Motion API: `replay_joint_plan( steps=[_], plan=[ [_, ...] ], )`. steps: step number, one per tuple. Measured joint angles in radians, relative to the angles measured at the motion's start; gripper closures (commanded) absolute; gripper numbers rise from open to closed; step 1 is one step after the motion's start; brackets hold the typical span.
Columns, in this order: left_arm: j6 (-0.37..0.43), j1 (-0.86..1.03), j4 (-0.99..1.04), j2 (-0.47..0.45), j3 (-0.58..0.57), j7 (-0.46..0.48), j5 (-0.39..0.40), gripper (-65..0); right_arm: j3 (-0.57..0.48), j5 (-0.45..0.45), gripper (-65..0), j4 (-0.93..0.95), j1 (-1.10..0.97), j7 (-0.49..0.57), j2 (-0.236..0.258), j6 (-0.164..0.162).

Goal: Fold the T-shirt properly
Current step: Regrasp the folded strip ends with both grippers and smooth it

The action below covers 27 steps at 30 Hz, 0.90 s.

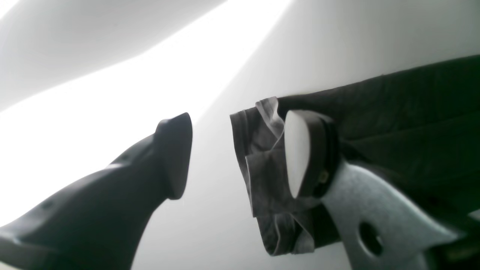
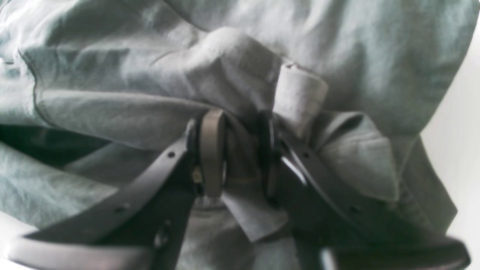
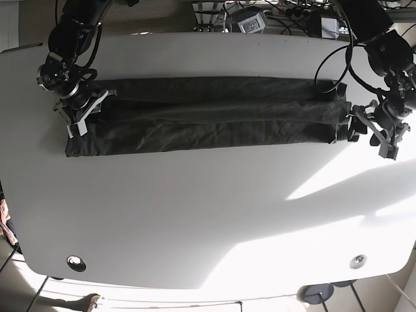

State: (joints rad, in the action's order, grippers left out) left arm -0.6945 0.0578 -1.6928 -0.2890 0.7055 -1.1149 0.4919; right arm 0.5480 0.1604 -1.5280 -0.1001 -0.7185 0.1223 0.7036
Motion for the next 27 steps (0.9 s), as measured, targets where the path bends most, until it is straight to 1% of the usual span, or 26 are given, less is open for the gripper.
replay_joint_plan(
  steps=[2,3,5,11,13,14,15,16,18,21,24,27],
  plan=[
    [-0.002,0.032,0.000,0.021,0.062,-0.077,-0.026,-47.8,0.000,0.000,-14.7,0.000,0.000,0.000,0.000,0.000],
    [-0.002,0.032,0.003,0.024,0.086,-0.093,-0.028,-49.2,0.000,0.000,-14.7,0.000,0.000,0.000,0.000,0.000],
    [-0.002,0.026,0.025,0.038,0.126,-0.065,-0.007,-49.6,0.000,0.000,-14.7,0.000,0.000,0.000,0.000,0.000],
    [-0.002,0.038,0.203,0.050,0.136,-0.077,-0.012,-49.2,0.000,0.000,-14.7,0.000,-0.001,0.000,0.000,0.000],
    [-0.002,0.037,0.227,0.051,0.136,-0.074,-0.012,-49.2,0.000,0.000,-14.6,0.000,-0.001,0.000,0.000,0.000],
    [-0.002,0.037,0.238,0.051,0.134,-0.072,0.003,-49.2,0.000,0.000,-14.6,0.000,-0.001,0.000,0.000,0.000],
    [-0.002,0.037,0.259,0.048,0.134,-0.070,0.066,-49.2,0.000,0.000,-14.6,0.000,-0.001,0.000,0.000,0.000],
    [-0.002,0.036,0.275,0.049,0.134,-0.066,0.111,-49.2,0.000,0.000,-14.6,0.000,-0.001,0.000,0.000,0.000],
    [-0.002,0.036,0.292,0.050,0.133,-0.065,0.169,-49.2,0.000,0.000,-14.6,0.000,-0.001,0.000,0.000,0.000],
    [-0.002,0.042,0.288,0.050,0.131,-0.074,0.202,-49.2,0.000,0.000,-14.6,0.000,-0.003,0.000,0.000,0.000],
    [-0.002,0.040,0.289,0.050,0.131,-0.074,0.206,-49.2,0.000,0.000,-14.6,0.000,-0.003,0.000,0.000,0.000],
    [-0.002,0.039,0.289,0.050,0.090,-0.073,0.217,-49.2,0.000,0.000,-14.6,0.000,-0.003,0.000,0.000,0.000]
  ],
)
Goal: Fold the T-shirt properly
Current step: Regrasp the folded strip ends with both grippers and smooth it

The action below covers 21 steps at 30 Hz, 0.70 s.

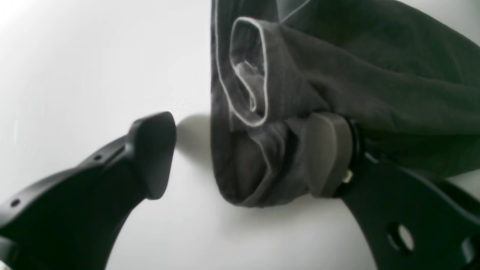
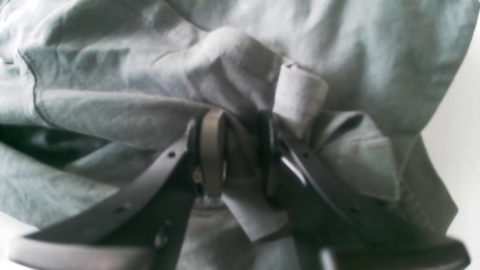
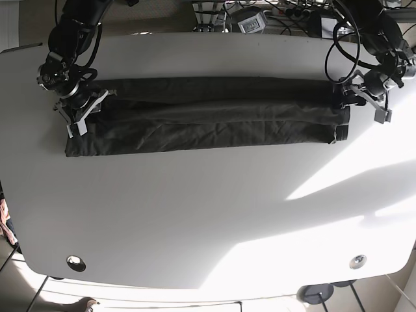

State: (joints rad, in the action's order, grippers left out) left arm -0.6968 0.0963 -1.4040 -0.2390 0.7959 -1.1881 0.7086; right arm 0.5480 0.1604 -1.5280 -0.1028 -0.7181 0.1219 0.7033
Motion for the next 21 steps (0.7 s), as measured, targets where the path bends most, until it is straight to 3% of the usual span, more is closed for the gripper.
replay_joint_plan(
  steps=[5,10,18,21],
  plan=[
    [0.000,-0.002,-0.006,0.014,-0.028,0.008,0.007,-49.2,0.000,0.000,-14.6,0.000,0.000,0.000,0.000,0.000],
    [0.000,0.006,-0.005,0.021,-0.034,-0.016,0.074,-49.0,0.000,0.000,-14.6,0.000,0.000,0.000,0.000,0.000],
    [0.000,-0.016,-0.002,0.019,-0.033,-0.004,0.000,-45.8,0.000,0.000,-14.6,0.000,0.000,0.000,-0.001,0.000],
    [0.000,-0.035,0.040,0.019,-0.029,0.008,0.015,-45.8,0.000,0.000,-14.4,0.000,0.000,0.000,-0.001,0.000]
  ],
)
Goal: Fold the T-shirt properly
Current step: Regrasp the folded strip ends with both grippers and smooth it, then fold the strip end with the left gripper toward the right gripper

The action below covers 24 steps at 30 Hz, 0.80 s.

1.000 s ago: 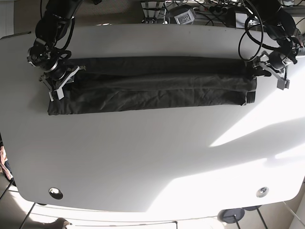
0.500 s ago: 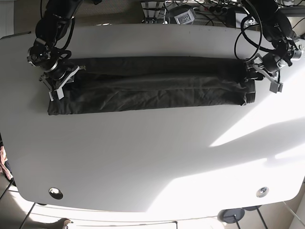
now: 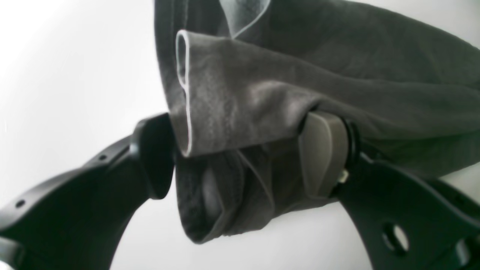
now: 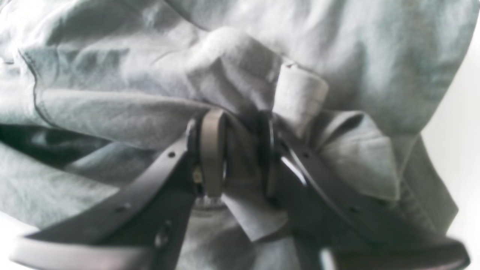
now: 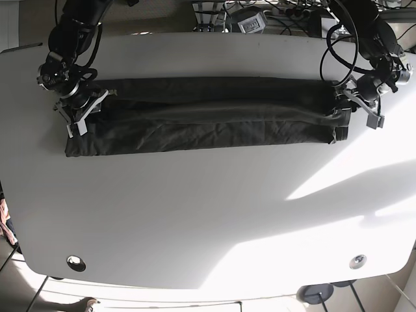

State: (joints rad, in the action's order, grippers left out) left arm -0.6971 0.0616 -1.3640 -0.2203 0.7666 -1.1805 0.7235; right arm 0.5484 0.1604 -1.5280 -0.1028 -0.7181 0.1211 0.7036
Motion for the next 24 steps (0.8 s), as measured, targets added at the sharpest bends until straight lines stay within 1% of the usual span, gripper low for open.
replay_joint_plan(
  steps=[3,4,5,6,8,10,12,13,16,17,18,20,22,24],
  plan=[
    [-0.003,-0.047,0.067,-0.005,0.002,0.009,0.006,-45.6,0.000,0.000,-14.4,0.000,0.000,0.000,-0.002,0.000],
    [-0.003,-0.052,0.081,-0.005,-0.003,0.016,0.009,-43.6,0.000,0.000,-14.4,0.000,0.000,0.000,-0.002,0.000],
    [-0.003,-0.054,0.092,-0.005,-0.003,0.019,0.011,-39.9,0.000,0.000,-14.4,0.000,0.000,0.000,-0.002,0.000],
    [-0.004,-0.053,0.100,-0.005,-0.003,0.023,0.014,-31.9,0.000,0.000,-14.4,0.000,0.000,0.000,-0.002,0.000],
    [-0.003,-0.047,0.100,-0.005,-0.007,0.018,0.010,-20.8,0.000,0.000,-14.4,0.000,0.000,0.000,-0.002,0.000],
    [-0.003,-0.043,0.099,-0.008,-0.043,0.016,0.003,-11.1,0.000,0.000,-14.4,0.000,0.000,0.000,-0.002,0.000],
    [-0.003,-0.039,0.066,-0.004,-0.060,-0.001,-0.007,-9.7,0.000,0.000,-14.4,0.000,0.000,0.000,-0.002,0.000],
    [0.000,-0.024,0.006,0.001,-0.064,-0.025,-0.036,-9.6,0.000,0.000,-14.4,0.000,0.000,0.000,-0.002,0.000],
    [0.000,0.044,-0.196,0.000,-0.072,-0.034,-0.039,-9.6,0.000,0.000,-14.4,0.000,0.000,0.000,-0.002,0.000],
    [0.001,0.053,-0.245,-0.003,-0.099,-0.034,-0.045,-9.6,0.000,0.000,-14.4,0.000,0.000,0.000,-0.002,0.000],
    [0.000,0.064,-0.315,-0.005,-0.154,-0.031,-0.045,-9.6,0.000,0.000,-14.4,0.000,0.000,0.000,-0.002,0.000],
    [0.000,0.087,-0.400,0.005,-0.223,-0.023,-0.031,-9.6,0.000,0.000,-14.4,0.000,0.000,0.000,-0.002,0.000],
    [0.000,0.105,-0.461,0.053,-0.299,-0.032,-0.041,-9.6,0.000,0.000,-14.4,0.000,0.000,0.000,-0.002,0.000],
    [0.000,0.105,-0.479,0.085,-0.374,-0.034,-0.042,-9.6,0.000,0.000,-14.4,0.000,0.000,0.000,-0.003,0.000]
  ],
)
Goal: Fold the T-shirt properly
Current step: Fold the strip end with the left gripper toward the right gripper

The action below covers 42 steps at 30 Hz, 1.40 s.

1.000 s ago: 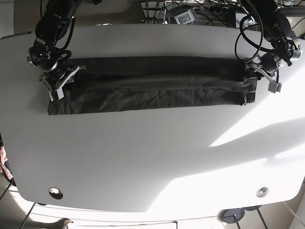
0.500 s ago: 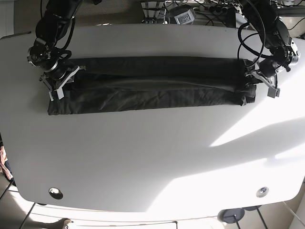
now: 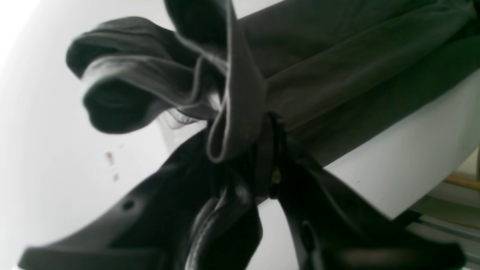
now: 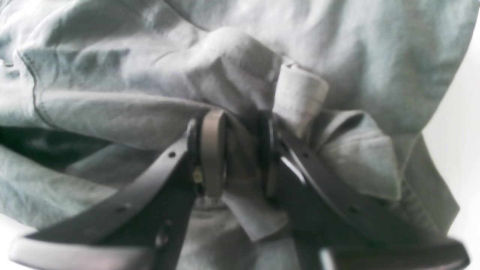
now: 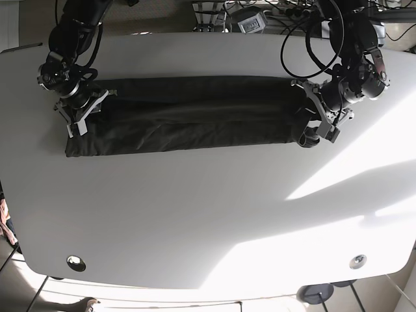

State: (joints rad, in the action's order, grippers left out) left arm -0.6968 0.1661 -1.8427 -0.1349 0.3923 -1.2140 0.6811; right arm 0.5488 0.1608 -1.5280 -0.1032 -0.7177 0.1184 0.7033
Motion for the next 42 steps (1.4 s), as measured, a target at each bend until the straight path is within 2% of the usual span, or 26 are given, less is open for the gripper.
replay_joint_plan(
  steps=[3,7,10,12,15,19,21,23,26,28,30,32,35,37,39,41,42],
  plan=[
    [0.000,-0.010,-0.004,0.042,-0.120,0.003,0.000,-9.6,0.000,0.000,-14.4,0.000,0.000,0.000,0.000,0.000],
    [0.094,-0.034,-0.002,0.132,-0.243,-0.001,-0.001,-9.6,0.001,0.000,-14.4,0.000,0.000,0.000,0.000,0.000],
    [0.135,-0.064,0.050,0.164,-0.285,0.023,0.007,-9.7,0.002,0.000,-14.4,0.000,0.000,0.000,-0.002,0.000],
    [0.180,-0.067,0.107,0.169,-0.330,0.080,-0.006,-9.9,0.002,0.000,-14.4,0.000,0.000,0.000,-0.002,0.000],
    [0.205,-0.096,0.175,0.168,-0.382,0.169,0.002,-9.9,0.002,0.000,-14.4,0.000,0.000,0.000,-0.002,0.000],
    [0.211,-0.101,0.226,0.166,-0.443,0.205,-0.009,-10.3,0.003,0.000,-14.4,0.000,0.000,0.000,-0.002,0.000],
    [0.211,-0.120,0.227,0.165,-0.494,0.208,-0.007,-15.0,0.004,0.000,-14.4,0.000,0.000,0.000,-0.002,0.000],
    [0.211,-0.129,0.196,0.165,-0.539,0.212,-0.003,-24.2,0.004,0.000,-14.9,0.000,0.000,0.000,-0.002,0.000],
    [0.211,-0.115,0.040,0.119,-0.533,0.210,0.004,-33.5,0.002,-0.010,-16.3,-0.047,-0.008,-0.027,-0.005,0.000],
    [0.211,-0.118,-0.019,0.058,-0.519,0.213,0.005,-32.1,0.002,-0.001,-27.3,-0.101,-0.011,-0.033,-0.005,-0.004],
    [0.208,-0.101,-0.022,0.034,-0.466,0.210,0.007,-31.0,0.006,0.056,-40.1,-0.135,-0.008,-0.038,-0.004,-0.004],
    [0.206,-0.077,-0.022,-0.012,-0.391,0.210,0.007,-30.4,0.010,0.095,-51.7,-0.190,-0.008,-0.118,0.004,-0.004],
    [0.207,-0.061,-0.020,-0.047,-0.345,0.212,-0.004,-23.6,0.027,0.169,-54.7,-0.261,-0.006,-0.179,0.005,-0.004],
    [0.203,-0.043,-0.010,-0.043,-0.327,0.214,0.010,-15.8,0.111,0.248,-55.5,-0.279,0.016,-0.237,-0.002,0.001],
    [0.203,-0.030,0.027,-0.043,-0.307,0.213,0.010,-8.6,0.209,0.263,-57.5,-0.269,0.054,-0.348,0.005,-0.010],
    [0.196,-0.030,0.067,-0.043,-0.282,0.212,0.007,-4.6,0.284,0.315,-58.8,-0.223,0.090,-0.407,0.018,-0.014],
    [0.145,-0.030,0.086,-0.043,-0.262,0.213,0.007,-4.0,0.311,0.346,-58.7,-0.171,0.115,-0.447,0.040,-0.010]
  ],
)
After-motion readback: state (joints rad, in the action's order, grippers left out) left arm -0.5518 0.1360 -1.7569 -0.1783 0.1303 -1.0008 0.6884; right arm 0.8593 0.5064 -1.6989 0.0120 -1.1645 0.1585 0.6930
